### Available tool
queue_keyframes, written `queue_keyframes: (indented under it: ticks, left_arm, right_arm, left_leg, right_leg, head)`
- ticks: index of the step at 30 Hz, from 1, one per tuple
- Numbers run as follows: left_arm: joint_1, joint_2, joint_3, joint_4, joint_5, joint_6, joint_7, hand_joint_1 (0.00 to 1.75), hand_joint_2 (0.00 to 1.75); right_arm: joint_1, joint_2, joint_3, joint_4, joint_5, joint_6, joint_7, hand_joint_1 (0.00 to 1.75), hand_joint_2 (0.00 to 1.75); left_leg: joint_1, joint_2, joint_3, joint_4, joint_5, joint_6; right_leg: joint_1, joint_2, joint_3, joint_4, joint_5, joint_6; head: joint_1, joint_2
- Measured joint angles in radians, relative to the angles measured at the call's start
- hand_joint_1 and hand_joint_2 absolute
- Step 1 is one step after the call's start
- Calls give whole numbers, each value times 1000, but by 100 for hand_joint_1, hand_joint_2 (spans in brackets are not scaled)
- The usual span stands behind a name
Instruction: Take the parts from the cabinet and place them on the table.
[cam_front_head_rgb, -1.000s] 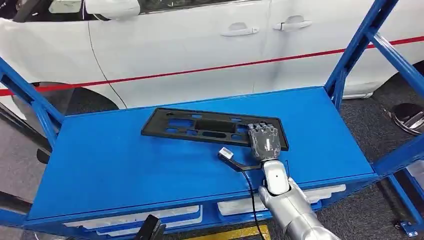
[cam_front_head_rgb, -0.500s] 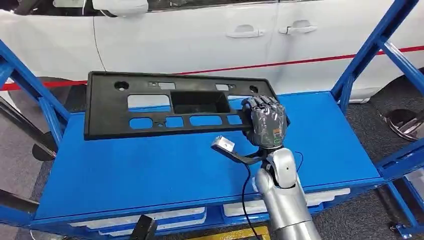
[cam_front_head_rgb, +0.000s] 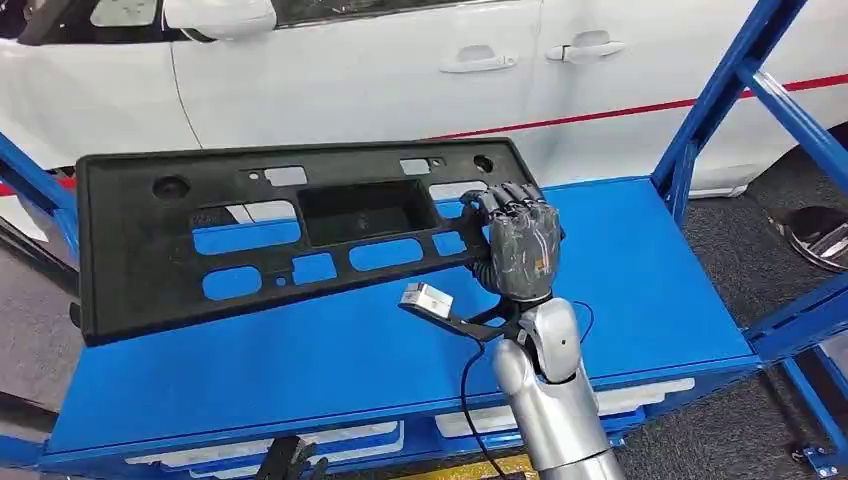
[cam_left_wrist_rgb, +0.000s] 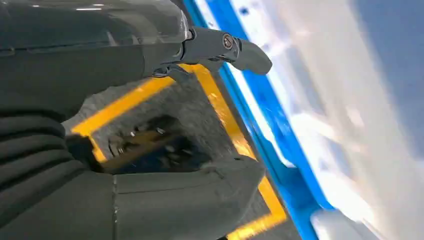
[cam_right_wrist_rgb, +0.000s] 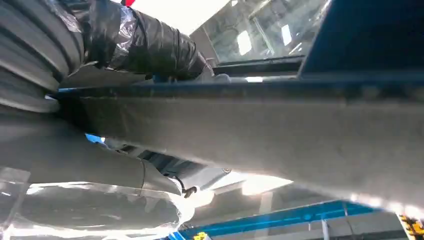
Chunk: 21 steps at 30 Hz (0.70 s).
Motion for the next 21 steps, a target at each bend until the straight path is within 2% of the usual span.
queue_keyframes:
  ticks: [1, 3, 4, 5, 8, 9, 10, 11, 13, 14, 15, 16, 18, 19, 20, 21]
  left_arm:
    - [2, 3, 0, 0, -3, 3, 4, 0, 175]
    - [-1, 7, 0, 0, -9, 3, 5, 0, 175]
    - [-1, 10, 0, -1, -10, 3, 5, 0, 175]
    - [-3, 11, 0, -1, -10, 3, 5, 0, 175]
    - [3, 12, 0, -1, 11, 11, 13, 0, 175]
    - [5, 12, 2, -1, 19, 14, 16, 0, 175]
    - [10, 7, 3, -1, 25, 18, 18, 0, 175]
    - [10, 6, 6, -1, 29, 24, 23, 0, 175]
    - [15, 4, 10, -1, 28, 39, 38, 0, 175]
    - [21, 4, 11, -1, 26, 47, 48, 0, 175]
    - [28, 4, 12, -1, 24, 55, 58, 0, 175]
    - [35, 4, 12, -1, 23, 58, 61, 0, 175]
    - [42, 2, 13, -1, 23, 60, 64, 0, 175]
    - [43, 2, 13, -1, 23, 62, 64, 0, 175]
    - [42, 1, 13, -1, 23, 63, 65, 0, 175]
    - [43, 1, 13, -1, 23, 64, 66, 0, 175]
  right_arm:
    - [2, 0, 5, 0, 0, 0, 0, 175, 175]
    - [2, 3, 10, 0, 0, 0, 0, 175, 175]
    - [1, 8, 12, 0, 0, 0, 0, 175, 175]
    - [1, 8, 13, 0, 0, 0, 0, 175, 175]
    - [5, 8, 15, 0, -4, 0, 0, 175, 175]
    - [7, 8, 17, 0, -8, 0, 0, 175, 175]
    - [13, 8, 18, -2, -15, 0, 0, 175, 175]
    - [16, 8, 19, -3, -22, 0, -2, 175, 175]
    - [30, 8, 20, -3, -37, 0, -6, 175, 175]
    - [45, 8, 20, -3, -41, 0, -11, 175, 175]
    - [61, 8, 20, -6, -46, 0, -15, 175, 175]
    - [72, 8, 20, -8, -49, 0, -18, 175, 175]
    - [78, 8, 20, -11, -49, 0, -24, 175, 175]
    - [79, 8, 20, -15, -49, 0, -27, 175, 175]
    - [79, 8, 20, -18, -50, 0, -27, 175, 175]
    - [82, 10, 20, -21, -50, 0, -27, 175, 175]
  left_leg:
    - [0, 0, 13, -37, 34, 2]
    - [-1, 0, 91, -214, 137, 13]
    - [-3, 0, 121, -292, 158, 22]
    - [-8, 0, 131, -305, 149, 25]
    - [-13, -3, 130, -310, 152, 33]
    - [-8, -2, 135, -326, 159, 41]
    - [-1, 1, 145, -338, 168, 46]
    - [0, 0, 147, -340, 169, 51]
    - [-1, 1, 145, -338, 168, 56]
    - [-2, 1, 145, -338, 167, 57]
    - [-2, 1, 145, -337, 166, 56]
    - [-2, 0, 145, -335, 165, 55]
    - [-2, -1, 145, -326, 158, 51]
    - [-2, -2, 144, -317, 152, 47]
    - [-9, -3, 138, -310, 146, 40]
    - [-8, -3, 136, -307, 144, 36]
  right_leg:
    - [0, 1, 2, 0, -1, 0]
    - [1, 2, 8, 0, -4, 2]
    - [1, 2, 11, -1, -5, 4]
    - [7, 2, 8, 0, -4, 9]
    - [1, 1, 8, -9, 3, 24]
    - [6, 2, 13, -13, 4, 32]
    - [3, 1, 9, 2, -11, 35]
    - [4, 1, -11, 43, -41, 39]
    - [3, 1, -80, 191, -115, 43]
    - [2, 1, -113, 259, -138, 45]
    - [2, 1, -128, 286, -136, 46]
    - [0, 1, -117, 261, -110, 46]
    - [-3, 0, -38, 105, -24, 43]
    - [-3, 0, 5, 22, 6, 40]
    - [3, 0, 15, 3, -15, 37]
    - [1, 1, 13, 1, -11, 33]
  head:
    - [0, 0]
    - [0, 0]
    - [0, 0]
    - [0, 0]
    - [0, 0]
    - [0, 0]
    - [1, 0]
    - [1, 0]
    - [1, 0]
    - [1, 0]
    - [1, 0]
    - [1, 0]
    - [1, 0]
    - [1, 0]
    - [1, 0]
    - [0, 0]
